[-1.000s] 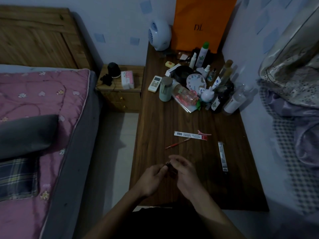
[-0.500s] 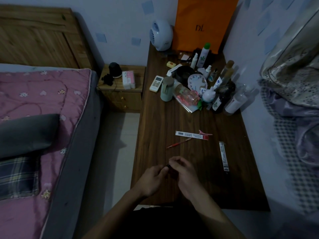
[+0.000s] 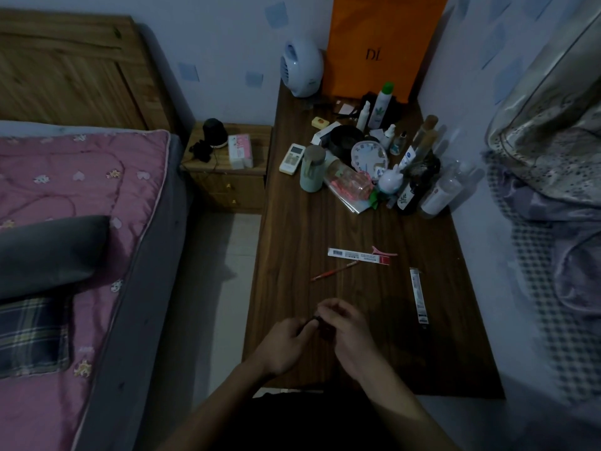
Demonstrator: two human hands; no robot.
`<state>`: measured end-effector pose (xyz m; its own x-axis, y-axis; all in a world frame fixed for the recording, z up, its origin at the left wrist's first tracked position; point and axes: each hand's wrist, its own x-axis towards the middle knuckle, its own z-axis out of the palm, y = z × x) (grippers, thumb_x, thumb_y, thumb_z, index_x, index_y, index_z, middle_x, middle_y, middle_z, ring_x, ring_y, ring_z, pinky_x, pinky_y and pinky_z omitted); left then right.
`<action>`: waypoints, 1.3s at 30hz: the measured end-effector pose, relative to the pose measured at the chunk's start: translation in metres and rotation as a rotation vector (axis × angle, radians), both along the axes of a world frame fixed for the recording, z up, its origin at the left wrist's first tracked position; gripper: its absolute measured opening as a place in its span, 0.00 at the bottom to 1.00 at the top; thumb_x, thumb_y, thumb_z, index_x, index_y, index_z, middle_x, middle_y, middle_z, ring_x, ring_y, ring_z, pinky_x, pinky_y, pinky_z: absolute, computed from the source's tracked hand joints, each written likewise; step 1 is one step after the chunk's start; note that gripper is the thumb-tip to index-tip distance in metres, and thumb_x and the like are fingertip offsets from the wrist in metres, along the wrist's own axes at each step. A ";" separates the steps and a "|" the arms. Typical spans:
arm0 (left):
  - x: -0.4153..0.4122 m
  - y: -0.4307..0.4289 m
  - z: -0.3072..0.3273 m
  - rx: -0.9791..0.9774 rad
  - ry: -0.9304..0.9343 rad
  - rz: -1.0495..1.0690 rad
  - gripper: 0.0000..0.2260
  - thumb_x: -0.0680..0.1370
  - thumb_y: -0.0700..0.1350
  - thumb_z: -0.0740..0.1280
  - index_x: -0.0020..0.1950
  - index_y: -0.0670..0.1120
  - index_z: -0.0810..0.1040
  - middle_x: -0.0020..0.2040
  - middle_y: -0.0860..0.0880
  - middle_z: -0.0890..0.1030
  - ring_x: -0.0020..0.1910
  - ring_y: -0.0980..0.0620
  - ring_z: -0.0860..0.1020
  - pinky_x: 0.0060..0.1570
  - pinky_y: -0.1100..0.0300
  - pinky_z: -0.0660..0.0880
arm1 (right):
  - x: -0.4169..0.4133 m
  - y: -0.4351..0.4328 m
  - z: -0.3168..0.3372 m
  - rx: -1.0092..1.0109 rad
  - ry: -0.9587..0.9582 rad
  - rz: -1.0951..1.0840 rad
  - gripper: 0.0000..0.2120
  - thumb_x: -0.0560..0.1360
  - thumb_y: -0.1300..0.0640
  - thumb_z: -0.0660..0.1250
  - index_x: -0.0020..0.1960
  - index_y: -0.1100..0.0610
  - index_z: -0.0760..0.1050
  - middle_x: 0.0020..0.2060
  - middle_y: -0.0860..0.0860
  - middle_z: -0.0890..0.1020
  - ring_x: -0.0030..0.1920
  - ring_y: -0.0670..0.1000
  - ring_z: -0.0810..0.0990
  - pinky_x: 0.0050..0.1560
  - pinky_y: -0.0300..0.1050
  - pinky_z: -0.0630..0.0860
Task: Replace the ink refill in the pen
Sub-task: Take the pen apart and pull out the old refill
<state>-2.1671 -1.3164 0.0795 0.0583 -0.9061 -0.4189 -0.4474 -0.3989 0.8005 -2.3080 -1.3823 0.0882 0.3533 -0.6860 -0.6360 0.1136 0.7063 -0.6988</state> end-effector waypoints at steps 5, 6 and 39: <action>0.000 -0.001 -0.001 0.021 -0.004 0.003 0.21 0.82 0.57 0.57 0.48 0.43 0.81 0.38 0.48 0.83 0.36 0.57 0.79 0.39 0.57 0.72 | -0.001 -0.001 -0.002 -0.030 0.046 0.040 0.07 0.71 0.63 0.75 0.36 0.53 0.84 0.37 0.52 0.85 0.46 0.54 0.81 0.54 0.53 0.75; 0.000 -0.001 -0.001 0.027 -0.002 0.007 0.21 0.81 0.57 0.57 0.48 0.44 0.81 0.39 0.47 0.83 0.36 0.57 0.79 0.39 0.59 0.72 | -0.002 -0.001 -0.002 -0.024 0.043 0.041 0.07 0.71 0.63 0.75 0.37 0.53 0.84 0.37 0.52 0.85 0.46 0.54 0.82 0.54 0.53 0.76; 0.001 -0.002 -0.008 0.086 -0.047 -0.022 0.21 0.82 0.55 0.57 0.48 0.40 0.80 0.36 0.47 0.79 0.36 0.55 0.76 0.38 0.57 0.69 | -0.007 -0.011 -0.019 0.154 -0.087 -0.100 0.06 0.73 0.67 0.68 0.44 0.61 0.84 0.36 0.55 0.82 0.38 0.53 0.79 0.42 0.46 0.74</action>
<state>-2.1661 -1.3186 0.0715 0.0603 -0.8681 -0.4928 -0.4935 -0.4550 0.7412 -2.3148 -1.3929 0.0692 0.3461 -0.6177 -0.7062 0.2439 0.7861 -0.5680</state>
